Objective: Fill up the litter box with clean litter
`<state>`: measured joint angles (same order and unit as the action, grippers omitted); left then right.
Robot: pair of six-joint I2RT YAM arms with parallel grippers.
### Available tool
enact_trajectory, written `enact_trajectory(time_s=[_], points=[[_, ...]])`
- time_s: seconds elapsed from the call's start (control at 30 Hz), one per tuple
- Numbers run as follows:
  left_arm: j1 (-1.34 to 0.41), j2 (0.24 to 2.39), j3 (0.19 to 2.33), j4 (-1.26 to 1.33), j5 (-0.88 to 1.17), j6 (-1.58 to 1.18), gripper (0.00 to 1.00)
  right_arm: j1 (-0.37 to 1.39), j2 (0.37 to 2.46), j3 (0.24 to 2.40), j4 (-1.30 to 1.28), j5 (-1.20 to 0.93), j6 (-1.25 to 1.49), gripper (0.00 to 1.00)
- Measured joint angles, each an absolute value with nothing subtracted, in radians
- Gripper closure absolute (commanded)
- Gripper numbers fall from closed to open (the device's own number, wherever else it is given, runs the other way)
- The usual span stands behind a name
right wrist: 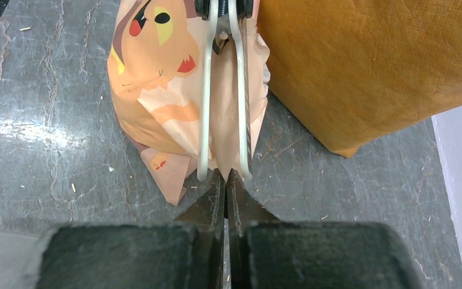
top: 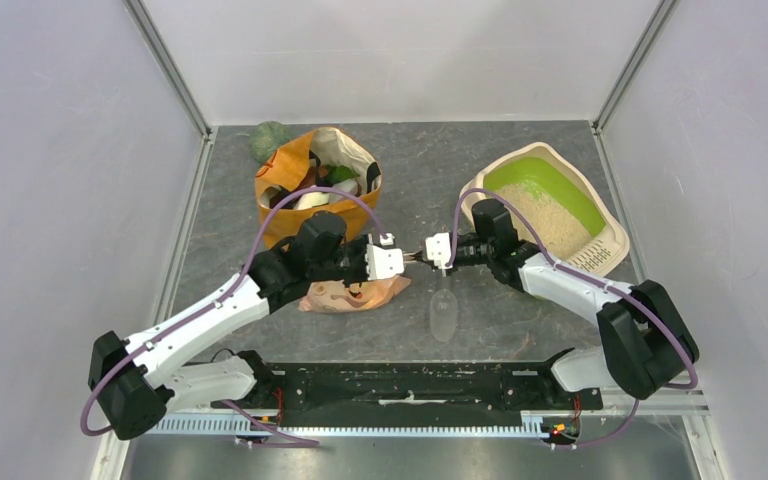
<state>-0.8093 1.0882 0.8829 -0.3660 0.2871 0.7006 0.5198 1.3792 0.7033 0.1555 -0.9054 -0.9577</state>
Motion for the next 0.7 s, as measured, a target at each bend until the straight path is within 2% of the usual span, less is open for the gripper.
enact_trajectory(time_s=[0.7], points=[[-0.817, 1.126, 0.973, -0.521, 0.211, 0.781, 0.98, 0.52, 1.369, 0.712, 0.118, -0.895, -0.97, 1.0]])
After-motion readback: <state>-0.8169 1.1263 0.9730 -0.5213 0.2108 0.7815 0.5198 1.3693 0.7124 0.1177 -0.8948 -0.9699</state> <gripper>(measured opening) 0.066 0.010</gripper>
